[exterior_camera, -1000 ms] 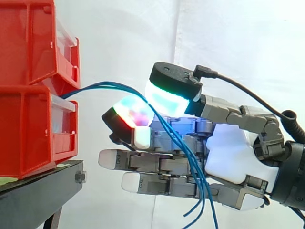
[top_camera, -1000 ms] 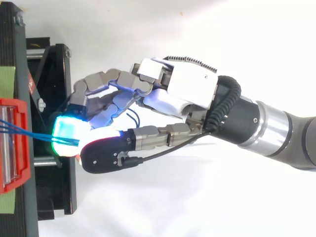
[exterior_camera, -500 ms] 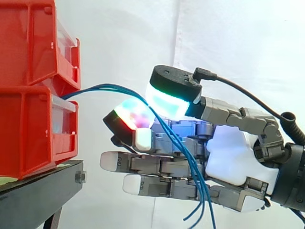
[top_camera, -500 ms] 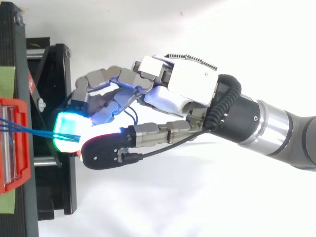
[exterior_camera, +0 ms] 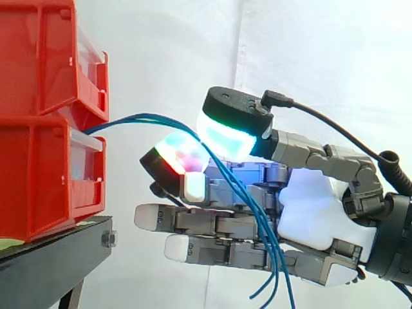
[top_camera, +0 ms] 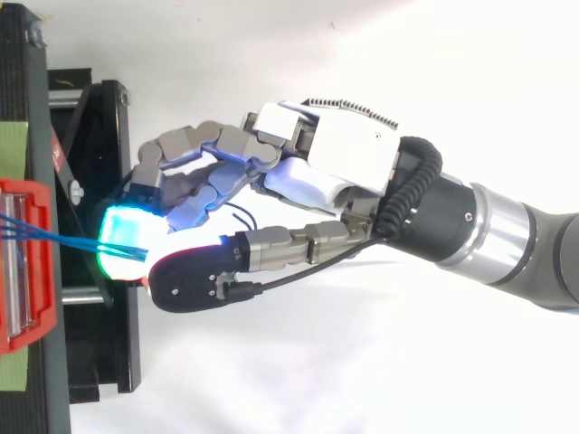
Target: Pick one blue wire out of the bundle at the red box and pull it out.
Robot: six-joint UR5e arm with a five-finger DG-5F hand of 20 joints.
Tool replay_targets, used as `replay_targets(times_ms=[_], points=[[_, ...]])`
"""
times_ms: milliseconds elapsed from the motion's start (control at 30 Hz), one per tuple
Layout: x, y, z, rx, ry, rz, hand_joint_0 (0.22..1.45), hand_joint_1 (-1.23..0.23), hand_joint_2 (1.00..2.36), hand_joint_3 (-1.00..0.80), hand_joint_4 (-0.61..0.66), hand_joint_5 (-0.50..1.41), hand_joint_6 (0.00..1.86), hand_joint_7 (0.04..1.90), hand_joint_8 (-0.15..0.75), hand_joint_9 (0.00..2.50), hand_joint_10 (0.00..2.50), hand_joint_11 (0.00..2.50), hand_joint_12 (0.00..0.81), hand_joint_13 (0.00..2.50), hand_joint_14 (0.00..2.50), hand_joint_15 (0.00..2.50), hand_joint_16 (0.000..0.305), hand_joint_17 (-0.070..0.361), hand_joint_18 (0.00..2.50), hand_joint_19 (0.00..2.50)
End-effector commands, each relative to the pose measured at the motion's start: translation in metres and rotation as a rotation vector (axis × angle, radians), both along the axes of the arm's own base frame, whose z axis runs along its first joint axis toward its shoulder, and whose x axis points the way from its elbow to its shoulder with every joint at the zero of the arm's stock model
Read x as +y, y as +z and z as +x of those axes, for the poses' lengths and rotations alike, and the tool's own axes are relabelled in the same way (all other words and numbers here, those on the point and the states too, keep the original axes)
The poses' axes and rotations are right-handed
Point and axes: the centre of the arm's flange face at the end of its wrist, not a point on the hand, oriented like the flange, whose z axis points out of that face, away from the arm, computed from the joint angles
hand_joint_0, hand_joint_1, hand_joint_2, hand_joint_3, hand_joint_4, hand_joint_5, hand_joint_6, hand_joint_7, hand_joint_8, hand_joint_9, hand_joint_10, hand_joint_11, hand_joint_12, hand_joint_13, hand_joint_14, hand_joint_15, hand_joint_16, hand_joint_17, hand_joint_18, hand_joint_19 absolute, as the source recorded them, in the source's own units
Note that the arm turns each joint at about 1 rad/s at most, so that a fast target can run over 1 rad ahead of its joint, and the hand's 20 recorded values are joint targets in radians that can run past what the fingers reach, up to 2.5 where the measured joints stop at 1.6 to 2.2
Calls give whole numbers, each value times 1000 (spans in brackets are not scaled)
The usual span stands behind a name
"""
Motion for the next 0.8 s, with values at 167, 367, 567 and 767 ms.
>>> replay_targets(times_ms=[167, 367, 567, 767], points=[[0, 0, 0, 1, 2, 0, 621, -841, 1015, -41, 118, -139, 895, 1161, 295, 977, 19, 645, 388, 552, 12, 324, 55, 123, 499, 440], [0, 0, 0, 1, 2, 0, 621, -860, 1018, -136, 144, -147, 904, 1146, 278, 951, 18, 655, 369, 536, 12, 326, 51, 114, 466, 458], [0, 0, 0, 1, 3, -2, 624, -872, 1017, -191, 156, -148, 904, 1139, 270, 952, 21, 660, 360, 531, 13, 326, 49, 111, 454, 456], [0, 0, 0, 1, 3, -2, 634, -874, 1015, -236, 158, -147, 903, 1140, 270, 950, 22, 661, 361, 531, 13, 321, 49, 111, 454, 456]])
